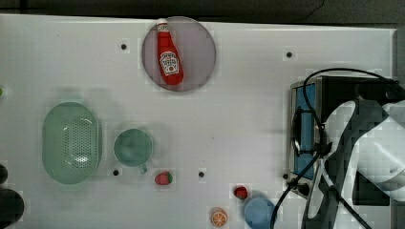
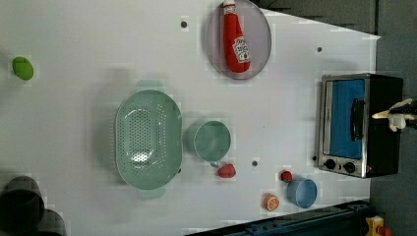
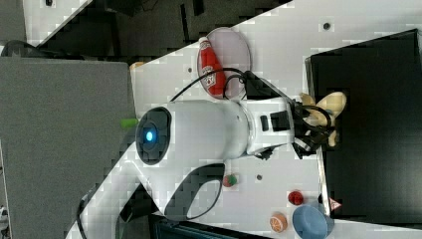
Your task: Pick banana from table and place on oven.
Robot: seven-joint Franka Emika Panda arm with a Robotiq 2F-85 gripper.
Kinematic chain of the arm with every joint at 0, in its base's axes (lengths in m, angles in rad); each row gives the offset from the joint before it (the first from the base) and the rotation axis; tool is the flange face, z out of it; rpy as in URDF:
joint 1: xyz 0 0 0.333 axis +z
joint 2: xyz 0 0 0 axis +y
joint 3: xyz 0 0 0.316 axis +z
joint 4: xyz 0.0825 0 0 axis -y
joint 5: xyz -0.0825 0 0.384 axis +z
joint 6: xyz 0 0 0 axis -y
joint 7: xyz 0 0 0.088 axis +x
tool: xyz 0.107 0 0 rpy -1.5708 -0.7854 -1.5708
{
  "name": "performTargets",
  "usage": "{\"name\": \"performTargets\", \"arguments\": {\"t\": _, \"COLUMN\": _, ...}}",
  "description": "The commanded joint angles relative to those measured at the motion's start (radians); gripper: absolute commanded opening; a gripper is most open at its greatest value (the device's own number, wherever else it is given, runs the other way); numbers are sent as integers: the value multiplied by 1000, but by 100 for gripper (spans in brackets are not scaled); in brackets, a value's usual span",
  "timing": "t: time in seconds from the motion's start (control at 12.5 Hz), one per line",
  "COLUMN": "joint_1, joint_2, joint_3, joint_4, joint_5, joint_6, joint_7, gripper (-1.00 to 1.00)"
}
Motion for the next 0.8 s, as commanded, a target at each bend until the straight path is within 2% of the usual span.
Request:
{"name": "performTargets", "arguments": {"t": 0.08, "joint_1": -18, "joint_2": -31, "joint_3": -1, "joint_4": 4, "joint_5": -11, "joint_6": -12, "joint_7": -70, "gripper": 71}}
{"name": "performTargets", "arguments": {"t": 0.16, "joint_1": -17, "joint_2": -40, "joint_3": -2, "joint_4": 8, "joint_5": -14, "joint_6": -18, "joint_7": -71, "gripper": 93}}
{"name": "performTargets", "arguments": {"t": 0.24, "joint_1": -15, "joint_2": -61, "joint_3": -1, "joint_4": 19, "joint_5": -18, "joint_6": -34, "joint_7": -71, "gripper": 100}}
{"name": "performTargets", "arguments": {"t": 0.56, "joint_1": 14, "joint_2": -221, "joint_3": 23, "joint_4": 86, "joint_5": -43, "joint_6": -239, "joint_7": -64, "gripper": 100}}
{"name": "performTargets", "arguments": {"t": 0.8, "joint_1": 48, "joint_2": -359, "joint_3": 120, "joint_4": 91, "joint_5": -129, "joint_6": -378, "joint_7": 54, "gripper": 100}}
